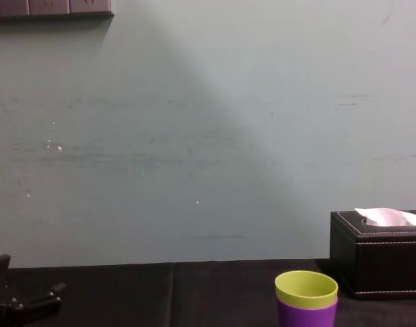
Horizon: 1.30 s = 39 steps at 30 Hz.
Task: Stack the three plastic cups sequentially using one hand.
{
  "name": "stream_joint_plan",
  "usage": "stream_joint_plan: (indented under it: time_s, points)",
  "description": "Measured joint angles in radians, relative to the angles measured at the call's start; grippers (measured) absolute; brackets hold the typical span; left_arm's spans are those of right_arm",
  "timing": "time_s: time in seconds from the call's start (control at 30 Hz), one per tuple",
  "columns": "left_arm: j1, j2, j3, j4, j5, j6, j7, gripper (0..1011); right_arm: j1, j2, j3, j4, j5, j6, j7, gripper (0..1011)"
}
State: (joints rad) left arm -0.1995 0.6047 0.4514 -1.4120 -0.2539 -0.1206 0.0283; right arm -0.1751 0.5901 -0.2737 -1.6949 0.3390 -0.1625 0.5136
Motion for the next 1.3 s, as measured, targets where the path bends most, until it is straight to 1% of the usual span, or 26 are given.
stream_joint_plan:
  time_s: [0.17, 0.27, 0.6, 0.8, 1.07, 1.13, 1.3]
  points:
    - [0.000, 0.000, 0.000, 0.000, 0.000, 0.000, 0.000, 1011, 0.028, -0.016, -0.028, 0.015, -0.032, 0.006, -0.006, 1004]
    - [0.000, 0.000, 0.000, 0.000, 0.000, 0.000, 0.000, 1011, 0.042, -0.023, -0.037, 0.022, -0.039, 0.014, -0.006, 1004]
    - [0.000, 0.000, 0.000, 0.000, 0.000, 0.000, 0.000, 1012, 0.100, -0.054, -0.075, 0.057, -0.038, 0.050, 0.003, 1004]
    - [0.000, 0.000, 0.000, 0.000, 0.000, 0.000, 0.000, 1011, 0.143, -0.081, -0.101, 0.093, -0.031, 0.073, 0.006, 1004]
    - [0.000, 0.000, 0.000, 0.000, 0.000, 0.000, 0.000, 1012, 0.185, -0.111, -0.136, 0.124, -0.042, 0.087, 0.002, 1004]
    - [0.000, 0.000, 0.000, 0.000, 0.000, 0.000, 0.000, 1011, 0.201, -0.123, -0.147, 0.139, -0.050, 0.091, -0.007, 1004]
    - [0.000, 0.000, 0.000, 0.000, 0.000, 0.000, 0.000, 1011, 0.220, -0.140, -0.154, 0.159, -0.052, 0.101, -0.015, 1004]
